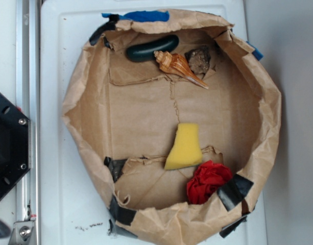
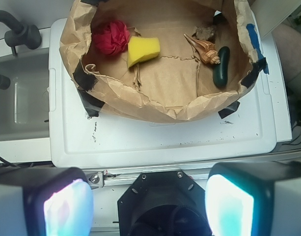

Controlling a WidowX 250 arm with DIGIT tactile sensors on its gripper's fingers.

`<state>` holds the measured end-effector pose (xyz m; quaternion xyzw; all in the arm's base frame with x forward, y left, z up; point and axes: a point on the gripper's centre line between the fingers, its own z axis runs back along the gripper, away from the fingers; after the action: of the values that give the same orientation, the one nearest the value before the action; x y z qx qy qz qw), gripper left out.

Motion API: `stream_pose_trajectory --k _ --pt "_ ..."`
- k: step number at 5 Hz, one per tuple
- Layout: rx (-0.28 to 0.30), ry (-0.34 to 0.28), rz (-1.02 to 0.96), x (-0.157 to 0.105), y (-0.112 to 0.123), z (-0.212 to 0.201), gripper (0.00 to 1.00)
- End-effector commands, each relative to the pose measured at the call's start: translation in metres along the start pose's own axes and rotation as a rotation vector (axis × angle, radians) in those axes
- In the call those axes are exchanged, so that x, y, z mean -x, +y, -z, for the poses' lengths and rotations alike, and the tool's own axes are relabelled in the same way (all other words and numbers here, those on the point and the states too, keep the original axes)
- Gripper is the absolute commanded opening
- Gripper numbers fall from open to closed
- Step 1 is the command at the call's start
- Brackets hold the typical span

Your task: Grab the shell.

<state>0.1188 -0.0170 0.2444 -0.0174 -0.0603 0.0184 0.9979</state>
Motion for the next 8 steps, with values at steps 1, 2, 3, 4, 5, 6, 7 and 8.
stream_pose_trajectory --k 1,2,3,4,5,6,7,8 --pt "0.0 0.0 0.0 0.0 0.0 0.0 1.0" --pt "0.004 -0.009 0.01 -0.029 0.009 0.012 1.0" --pt "0.04 -0.016 0.047 -0.053 0.02 0.017 1.0" --pt "0.022 -0.013 0.144 -0.081 0.035 0.03 1.0" --pt "0.076 -0.038 0.249 -0.116 0.039 0.039 1.0" --pt "0.072 -0.046 0.464 -0.14 0.03 0.045 1.0" --pt "0.049 -0.192 0.722 -0.143 0.011 0.044 1.0" --pt "0.049 -0.192 0.722 -0.143 0.011 0.044 1.0"
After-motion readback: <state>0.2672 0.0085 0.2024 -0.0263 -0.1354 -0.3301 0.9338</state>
